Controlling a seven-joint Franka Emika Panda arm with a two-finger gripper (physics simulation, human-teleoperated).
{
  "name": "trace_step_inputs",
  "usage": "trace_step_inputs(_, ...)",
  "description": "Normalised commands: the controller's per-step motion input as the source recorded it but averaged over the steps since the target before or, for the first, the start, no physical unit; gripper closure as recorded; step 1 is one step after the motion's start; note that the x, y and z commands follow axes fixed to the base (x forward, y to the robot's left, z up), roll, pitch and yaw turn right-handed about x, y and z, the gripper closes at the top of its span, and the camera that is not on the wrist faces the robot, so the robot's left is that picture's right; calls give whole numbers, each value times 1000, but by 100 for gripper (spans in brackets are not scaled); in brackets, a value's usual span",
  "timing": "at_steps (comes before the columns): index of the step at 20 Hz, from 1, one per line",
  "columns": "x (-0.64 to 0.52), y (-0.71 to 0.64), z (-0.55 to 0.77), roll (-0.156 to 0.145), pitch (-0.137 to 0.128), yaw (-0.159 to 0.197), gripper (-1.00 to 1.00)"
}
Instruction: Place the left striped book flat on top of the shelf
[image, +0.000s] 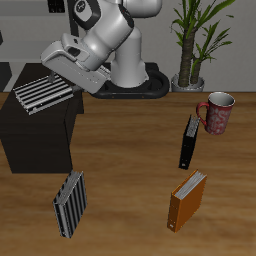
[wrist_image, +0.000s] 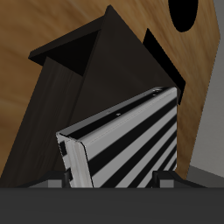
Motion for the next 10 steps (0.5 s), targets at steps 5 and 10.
trace_step_inputs(5, 14, 150, -7, 54, -5, -136, -100)
trace_step_inputs(10, -10, 187, 79, 85, -31, -114, -100)
